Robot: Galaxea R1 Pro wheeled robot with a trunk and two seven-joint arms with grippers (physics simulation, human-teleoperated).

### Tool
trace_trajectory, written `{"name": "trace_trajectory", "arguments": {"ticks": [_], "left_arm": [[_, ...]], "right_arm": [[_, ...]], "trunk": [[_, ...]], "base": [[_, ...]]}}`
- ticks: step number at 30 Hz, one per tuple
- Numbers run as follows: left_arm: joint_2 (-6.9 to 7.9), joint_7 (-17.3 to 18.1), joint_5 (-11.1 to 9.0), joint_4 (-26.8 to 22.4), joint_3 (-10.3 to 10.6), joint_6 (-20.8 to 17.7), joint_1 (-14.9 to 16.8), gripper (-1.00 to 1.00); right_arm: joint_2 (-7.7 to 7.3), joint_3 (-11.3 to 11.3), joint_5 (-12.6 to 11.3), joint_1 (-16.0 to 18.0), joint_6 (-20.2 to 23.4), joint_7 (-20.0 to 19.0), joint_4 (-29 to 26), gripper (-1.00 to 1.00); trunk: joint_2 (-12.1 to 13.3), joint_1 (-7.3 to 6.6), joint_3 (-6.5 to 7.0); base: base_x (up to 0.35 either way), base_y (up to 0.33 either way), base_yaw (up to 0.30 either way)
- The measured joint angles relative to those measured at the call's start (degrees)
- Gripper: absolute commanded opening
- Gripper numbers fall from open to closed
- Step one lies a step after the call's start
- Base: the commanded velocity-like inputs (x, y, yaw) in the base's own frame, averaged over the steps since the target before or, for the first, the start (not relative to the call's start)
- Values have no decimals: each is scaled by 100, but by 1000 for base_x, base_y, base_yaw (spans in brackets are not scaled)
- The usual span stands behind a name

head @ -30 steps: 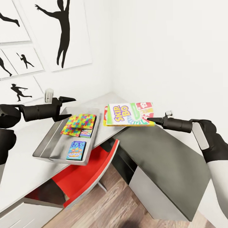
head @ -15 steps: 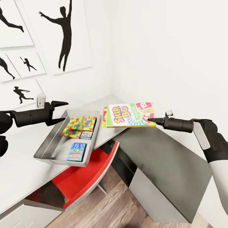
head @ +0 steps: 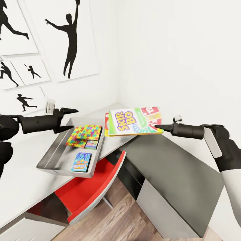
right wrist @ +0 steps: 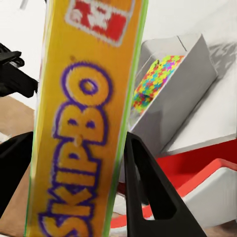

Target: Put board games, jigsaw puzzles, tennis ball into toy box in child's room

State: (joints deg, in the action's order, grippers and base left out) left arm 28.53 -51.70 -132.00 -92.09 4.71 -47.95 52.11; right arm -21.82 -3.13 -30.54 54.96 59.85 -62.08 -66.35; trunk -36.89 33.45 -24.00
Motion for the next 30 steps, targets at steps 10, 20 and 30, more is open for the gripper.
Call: {"name": "trace_trajectory", "arguments": {"ticks": [10, 20, 30], "left_arm": [[42, 203, -212, 17, 708, -229, 159, 100], [24, 331, -239, 14, 871, -818, 176, 100], [79, 665, -240, 20, 1485, -1125, 391, 100]], "right_arm": [[-223, -1181, 43, -6, -9, -912, -494, -100], [-379, -1919, 53, -32, -17, -1417, -804, -100], [-730, -2721, 38, -51, -33, -2119, -1295, -100]], "trunk": [[0, 0, 33], [1, 0, 38], [1, 0, 38]], "base": [[0, 0, 0], [0, 0, 0], [0, 0, 0]]}}
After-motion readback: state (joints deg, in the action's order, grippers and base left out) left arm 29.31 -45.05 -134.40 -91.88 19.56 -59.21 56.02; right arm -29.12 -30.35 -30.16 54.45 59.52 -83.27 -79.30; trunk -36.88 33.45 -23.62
